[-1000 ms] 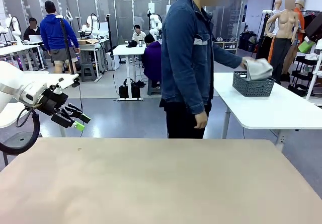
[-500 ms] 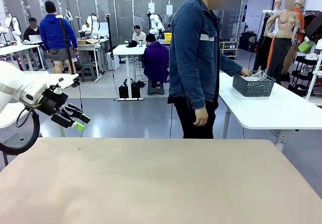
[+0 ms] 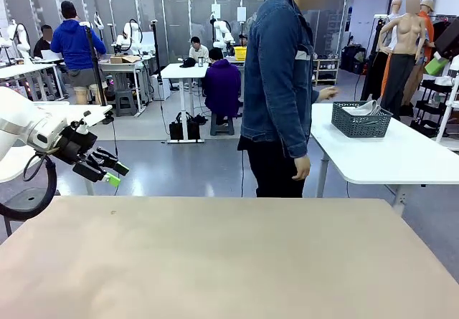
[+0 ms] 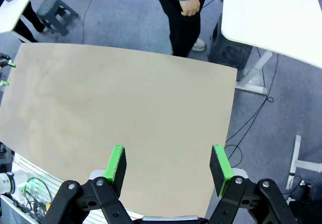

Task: Fold the towels and place them in the basket.
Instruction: Stack the folded Towel with hook on the right side of the table.

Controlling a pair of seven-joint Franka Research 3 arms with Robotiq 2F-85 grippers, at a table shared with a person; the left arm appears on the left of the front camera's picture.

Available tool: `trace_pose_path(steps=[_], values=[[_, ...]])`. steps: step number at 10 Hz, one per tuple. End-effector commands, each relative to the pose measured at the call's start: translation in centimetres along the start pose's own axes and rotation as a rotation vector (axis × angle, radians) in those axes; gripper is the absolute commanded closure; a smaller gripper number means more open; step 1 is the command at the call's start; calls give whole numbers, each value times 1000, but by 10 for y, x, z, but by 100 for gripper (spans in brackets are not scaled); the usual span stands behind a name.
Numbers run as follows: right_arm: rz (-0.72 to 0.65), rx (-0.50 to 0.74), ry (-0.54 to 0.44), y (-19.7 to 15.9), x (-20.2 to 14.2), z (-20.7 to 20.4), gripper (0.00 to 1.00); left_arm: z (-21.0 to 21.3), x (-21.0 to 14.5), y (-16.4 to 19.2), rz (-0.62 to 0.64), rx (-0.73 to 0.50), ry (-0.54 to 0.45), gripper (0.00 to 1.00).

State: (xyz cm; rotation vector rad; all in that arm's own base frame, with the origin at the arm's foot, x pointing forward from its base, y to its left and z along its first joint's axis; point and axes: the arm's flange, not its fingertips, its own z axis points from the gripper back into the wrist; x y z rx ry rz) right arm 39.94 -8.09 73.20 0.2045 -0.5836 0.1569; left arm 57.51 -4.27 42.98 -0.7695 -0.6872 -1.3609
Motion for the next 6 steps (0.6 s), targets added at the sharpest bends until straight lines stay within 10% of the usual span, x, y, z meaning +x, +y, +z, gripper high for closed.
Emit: trace_pose_path(steps=[1, 6], values=[[-13, 0, 0, 2, 1, 1, 17, 0, 1, -1, -2, 1, 0, 17], [-13, 0, 0, 2, 1, 1, 17, 0, 1, -1, -2, 1, 0, 17]])
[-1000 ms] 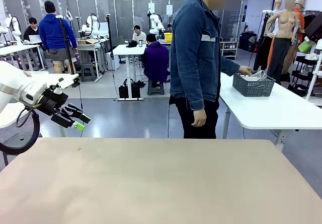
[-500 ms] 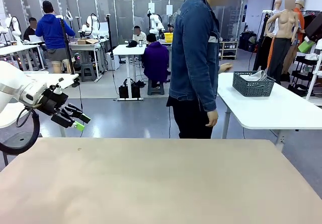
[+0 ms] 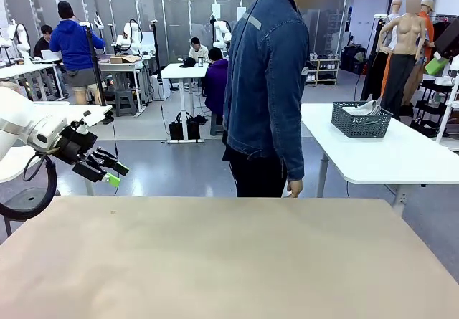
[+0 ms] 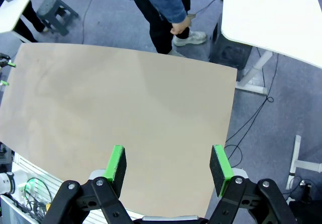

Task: Fold the towels and place them in the basket.
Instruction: Stack the folded Towel with hook on the right side of the table.

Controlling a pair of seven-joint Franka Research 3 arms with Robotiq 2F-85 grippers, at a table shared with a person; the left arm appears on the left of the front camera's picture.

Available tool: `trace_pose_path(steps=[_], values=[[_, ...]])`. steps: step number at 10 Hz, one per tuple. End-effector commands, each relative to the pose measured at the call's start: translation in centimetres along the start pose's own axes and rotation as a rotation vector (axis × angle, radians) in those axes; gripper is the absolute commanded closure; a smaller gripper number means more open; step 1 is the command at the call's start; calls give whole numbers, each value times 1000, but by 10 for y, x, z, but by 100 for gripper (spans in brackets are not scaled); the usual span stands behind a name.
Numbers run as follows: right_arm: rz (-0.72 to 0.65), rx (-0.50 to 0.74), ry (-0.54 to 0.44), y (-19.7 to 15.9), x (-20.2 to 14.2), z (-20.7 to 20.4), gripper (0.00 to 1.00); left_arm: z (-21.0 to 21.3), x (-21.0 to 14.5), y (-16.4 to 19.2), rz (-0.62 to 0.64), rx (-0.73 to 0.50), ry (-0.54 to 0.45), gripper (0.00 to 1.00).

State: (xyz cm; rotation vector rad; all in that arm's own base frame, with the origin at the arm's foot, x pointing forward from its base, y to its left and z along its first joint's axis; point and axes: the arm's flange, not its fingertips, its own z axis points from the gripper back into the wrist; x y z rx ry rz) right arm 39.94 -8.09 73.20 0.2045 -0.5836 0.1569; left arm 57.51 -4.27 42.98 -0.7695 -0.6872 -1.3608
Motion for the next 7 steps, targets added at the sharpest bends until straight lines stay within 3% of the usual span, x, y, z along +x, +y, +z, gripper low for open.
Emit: trace_pose_path(steps=[1, 7], values=[[-13, 0, 0, 2, 1, 1, 17, 0, 1, -1, -2, 1, 0, 17], [-13, 0, 0, 2, 1, 1, 17, 0, 1, -1, -2, 1, 0, 17]])
